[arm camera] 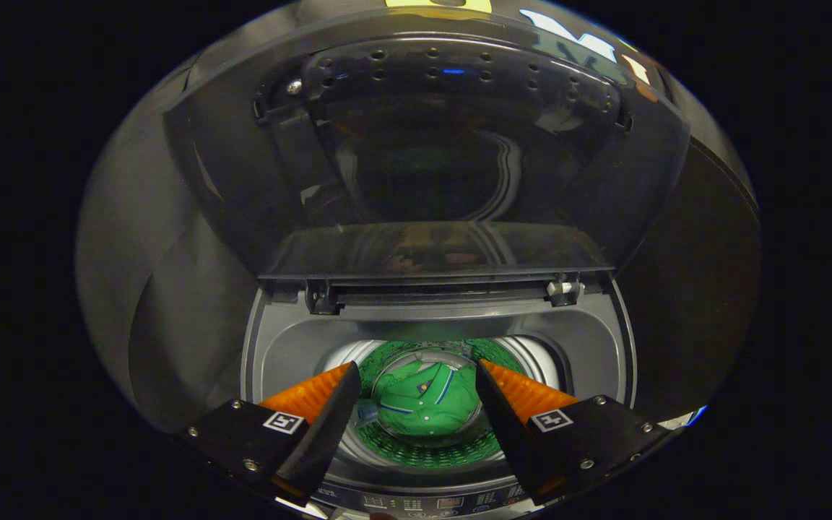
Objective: Put the clothes into the washing machine and then close the washing machine lid.
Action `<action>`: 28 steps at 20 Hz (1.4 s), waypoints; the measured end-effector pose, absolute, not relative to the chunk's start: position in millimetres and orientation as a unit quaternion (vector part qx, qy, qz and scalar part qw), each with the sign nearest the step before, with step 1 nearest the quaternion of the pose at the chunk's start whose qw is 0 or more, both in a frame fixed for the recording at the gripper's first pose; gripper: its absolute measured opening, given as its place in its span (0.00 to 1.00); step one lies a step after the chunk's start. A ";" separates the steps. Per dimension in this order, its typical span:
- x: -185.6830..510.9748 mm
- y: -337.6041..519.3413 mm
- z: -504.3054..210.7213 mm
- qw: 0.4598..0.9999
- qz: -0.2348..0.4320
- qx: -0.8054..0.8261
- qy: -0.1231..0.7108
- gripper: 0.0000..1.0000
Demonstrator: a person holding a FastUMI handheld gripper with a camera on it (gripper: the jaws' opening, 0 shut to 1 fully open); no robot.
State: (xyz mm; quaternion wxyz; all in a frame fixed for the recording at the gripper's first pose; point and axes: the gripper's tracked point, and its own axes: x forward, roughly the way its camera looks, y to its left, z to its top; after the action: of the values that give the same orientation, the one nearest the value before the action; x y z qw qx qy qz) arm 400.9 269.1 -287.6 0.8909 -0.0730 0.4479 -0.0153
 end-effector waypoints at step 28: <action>436.0 269.7 -61.2 0.969 -0.036 -0.098 0.223 0.98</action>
State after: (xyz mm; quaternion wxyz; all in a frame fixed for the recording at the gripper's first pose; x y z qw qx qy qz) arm 436.0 269.7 -61.2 0.9692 -0.0981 0.2230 -0.0361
